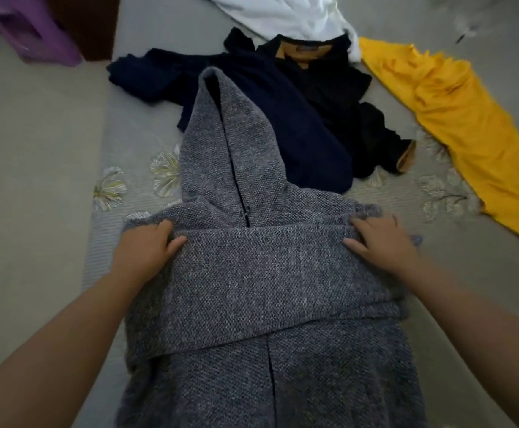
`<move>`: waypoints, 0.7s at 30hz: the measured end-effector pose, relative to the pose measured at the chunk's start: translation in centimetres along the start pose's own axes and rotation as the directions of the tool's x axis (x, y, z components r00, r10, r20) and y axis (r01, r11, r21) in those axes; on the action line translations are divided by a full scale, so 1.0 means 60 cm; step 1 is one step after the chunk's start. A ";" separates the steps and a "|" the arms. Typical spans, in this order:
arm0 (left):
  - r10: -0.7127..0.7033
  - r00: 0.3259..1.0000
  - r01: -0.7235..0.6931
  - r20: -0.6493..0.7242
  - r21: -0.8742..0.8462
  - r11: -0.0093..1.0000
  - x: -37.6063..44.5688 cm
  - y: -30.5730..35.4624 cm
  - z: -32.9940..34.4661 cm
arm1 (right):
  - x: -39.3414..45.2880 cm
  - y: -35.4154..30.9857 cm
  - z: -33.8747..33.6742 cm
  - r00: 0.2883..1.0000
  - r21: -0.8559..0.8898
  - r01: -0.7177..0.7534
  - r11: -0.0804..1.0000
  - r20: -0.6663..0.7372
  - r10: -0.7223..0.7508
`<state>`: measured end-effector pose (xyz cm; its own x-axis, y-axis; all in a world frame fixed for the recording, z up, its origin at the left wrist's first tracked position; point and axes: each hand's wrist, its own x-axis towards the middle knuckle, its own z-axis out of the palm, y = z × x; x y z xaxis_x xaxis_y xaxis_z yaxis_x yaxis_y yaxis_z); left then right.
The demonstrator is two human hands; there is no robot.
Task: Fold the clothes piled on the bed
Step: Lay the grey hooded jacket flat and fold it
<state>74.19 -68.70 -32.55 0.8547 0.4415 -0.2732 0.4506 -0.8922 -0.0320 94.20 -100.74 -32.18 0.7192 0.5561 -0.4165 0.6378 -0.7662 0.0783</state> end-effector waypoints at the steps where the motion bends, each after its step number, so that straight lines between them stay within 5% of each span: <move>1: 0.003 0.999 -0.003 0.040 0.018 1.000 -0.001 -0.008 -0.007 | 0.003 -0.004 -0.005 0.999 -0.033 0.025 0.999 0.044 -0.023; 5: -0.003 0.993 -0.004 0.117 0.064 0.998 0.003 -0.062 -0.034 | 0.003 -0.041 -0.032 0.981 0.005 0.172 0.985 -0.091 -0.171; 9: -0.041 0.985 0.003 0.169 0.222 0.975 0.006 -0.104 -0.026 | 0.033 -0.086 -0.028 0.986 0.008 0.155 0.988 -0.059 -0.154; 13: -0.115 0.992 0.120 -0.047 0.099 0.988 -0.008 -0.087 0.013 | 0.048 -0.103 0.003 0.988 -0.038 0.023 0.999 -0.150 -0.028; 17: -0.061 0.934 0.025 -0.353 -0.108 0.994 -0.052 -0.040 0.054 | 0.023 -0.081 0.038 0.951 0.110 0.012 0.994 -0.307 0.023; 21: 0.081 0.972 -0.099 -0.219 -0.072 0.993 -0.148 0.024 0.108 | -0.016 -0.039 0.067 0.971 0.171 -0.219 0.961 -0.062 0.232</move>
<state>65.58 -74.52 -36.40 0.9239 0.3784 -0.0572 0.3816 -0.9221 0.0646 90.91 -100.77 -35.58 0.8634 0.3817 -0.3298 0.4080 -0.9129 0.0117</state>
